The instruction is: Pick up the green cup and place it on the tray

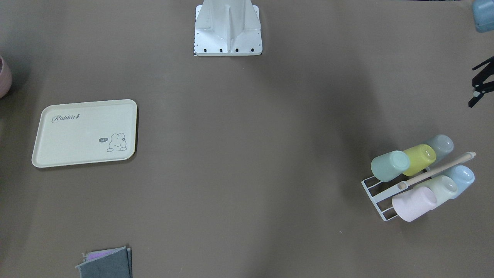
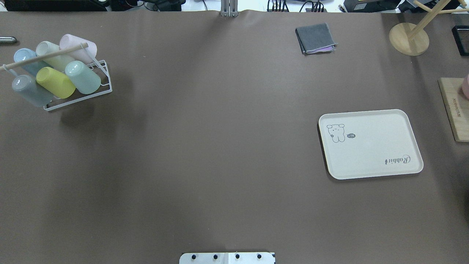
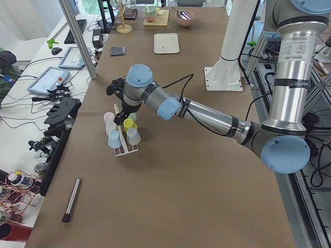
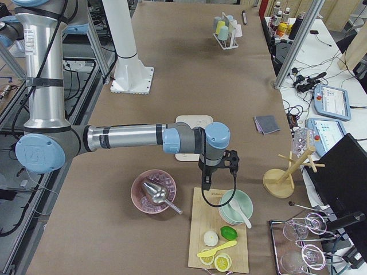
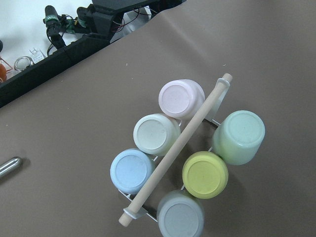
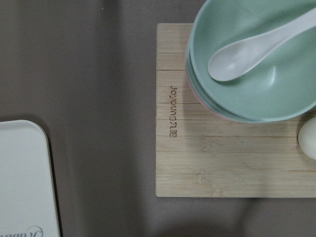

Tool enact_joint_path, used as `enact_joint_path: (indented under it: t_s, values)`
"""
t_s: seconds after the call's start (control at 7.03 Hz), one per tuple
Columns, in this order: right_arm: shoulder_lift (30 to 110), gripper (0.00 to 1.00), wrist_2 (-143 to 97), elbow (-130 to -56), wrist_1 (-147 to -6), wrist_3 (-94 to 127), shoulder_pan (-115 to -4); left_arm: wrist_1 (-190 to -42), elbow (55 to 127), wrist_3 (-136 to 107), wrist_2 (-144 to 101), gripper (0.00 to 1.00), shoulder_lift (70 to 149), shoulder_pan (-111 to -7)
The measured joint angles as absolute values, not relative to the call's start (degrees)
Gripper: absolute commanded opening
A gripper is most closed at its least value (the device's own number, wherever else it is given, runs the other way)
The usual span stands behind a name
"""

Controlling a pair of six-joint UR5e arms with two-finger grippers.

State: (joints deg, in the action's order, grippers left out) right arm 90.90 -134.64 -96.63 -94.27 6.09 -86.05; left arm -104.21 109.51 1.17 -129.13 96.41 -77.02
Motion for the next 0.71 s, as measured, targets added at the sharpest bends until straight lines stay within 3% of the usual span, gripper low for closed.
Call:
enact_joint_path:
  t_s: [0.71]
  values:
    - [89.0,1.0,-134.31,-96.17,-93.37,13.04,-78.66,-74.6,118.56,4.46,-97.31,0.99,108.71,-57.37]
